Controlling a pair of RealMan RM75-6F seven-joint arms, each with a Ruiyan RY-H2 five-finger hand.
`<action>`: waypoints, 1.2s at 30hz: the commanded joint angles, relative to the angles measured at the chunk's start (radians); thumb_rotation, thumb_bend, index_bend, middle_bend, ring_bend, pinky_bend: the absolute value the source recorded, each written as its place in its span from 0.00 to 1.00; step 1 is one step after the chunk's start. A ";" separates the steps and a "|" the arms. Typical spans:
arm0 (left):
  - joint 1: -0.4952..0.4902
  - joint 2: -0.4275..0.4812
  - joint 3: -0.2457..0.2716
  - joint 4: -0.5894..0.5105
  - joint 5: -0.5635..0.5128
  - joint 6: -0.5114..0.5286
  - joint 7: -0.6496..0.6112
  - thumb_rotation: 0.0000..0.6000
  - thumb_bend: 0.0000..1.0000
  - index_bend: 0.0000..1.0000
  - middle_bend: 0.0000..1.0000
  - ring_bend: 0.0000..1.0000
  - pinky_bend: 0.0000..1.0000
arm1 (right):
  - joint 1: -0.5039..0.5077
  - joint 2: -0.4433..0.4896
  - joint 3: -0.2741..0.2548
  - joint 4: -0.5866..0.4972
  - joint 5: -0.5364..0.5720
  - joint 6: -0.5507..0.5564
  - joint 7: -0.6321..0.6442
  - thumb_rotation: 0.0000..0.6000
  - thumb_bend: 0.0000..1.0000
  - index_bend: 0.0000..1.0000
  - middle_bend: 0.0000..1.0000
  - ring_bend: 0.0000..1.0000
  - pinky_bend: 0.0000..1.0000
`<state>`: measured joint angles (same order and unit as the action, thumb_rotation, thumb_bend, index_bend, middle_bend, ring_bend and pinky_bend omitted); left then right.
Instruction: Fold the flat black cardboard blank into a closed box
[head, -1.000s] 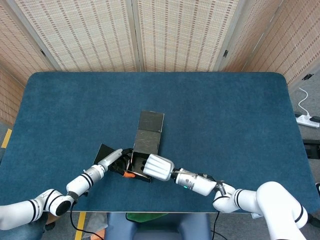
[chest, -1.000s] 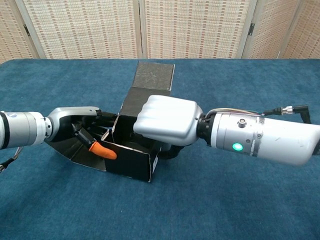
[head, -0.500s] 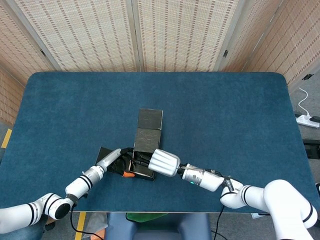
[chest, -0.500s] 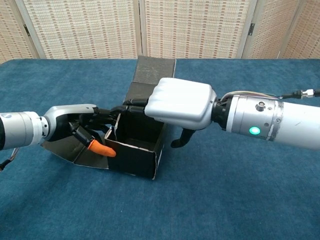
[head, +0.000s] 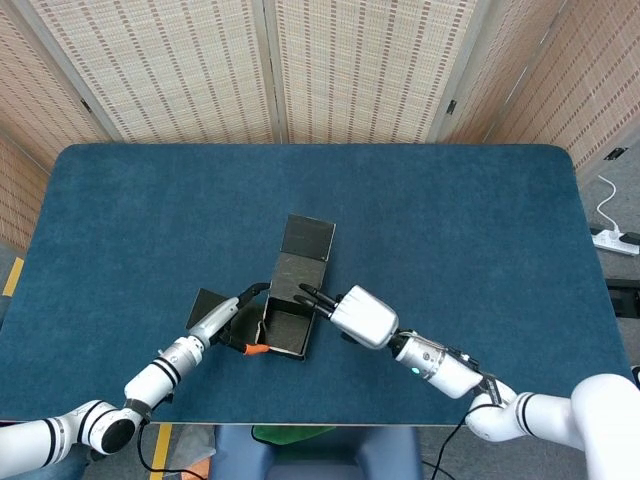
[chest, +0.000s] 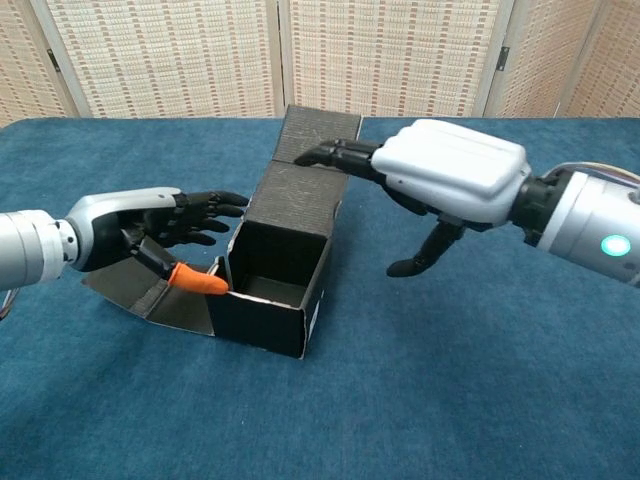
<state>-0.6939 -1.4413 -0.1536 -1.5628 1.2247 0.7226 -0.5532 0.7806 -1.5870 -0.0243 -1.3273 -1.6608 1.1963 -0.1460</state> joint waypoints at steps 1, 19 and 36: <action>0.035 0.026 -0.003 -0.041 0.034 0.066 0.007 1.00 0.23 0.00 0.00 0.00 0.04 | -0.101 0.049 -0.007 -0.169 0.163 -0.031 0.076 1.00 0.00 0.00 0.09 0.71 1.00; 0.098 0.133 0.008 -0.123 0.128 0.124 -0.159 1.00 0.22 0.00 0.00 0.00 0.03 | -0.120 -0.145 0.172 -0.302 0.697 -0.264 0.233 1.00 0.00 0.00 0.00 0.67 1.00; 0.104 0.172 0.032 -0.106 0.220 0.153 -0.316 1.00 0.22 0.00 0.00 0.00 0.03 | -0.068 -0.382 0.276 -0.089 0.809 -0.214 0.076 1.00 0.00 0.00 0.00 0.66 1.00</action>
<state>-0.5899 -1.2717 -0.1235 -1.6710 1.4414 0.8733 -0.8635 0.7023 -1.9511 0.2341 -1.4385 -0.8565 0.9778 -0.0570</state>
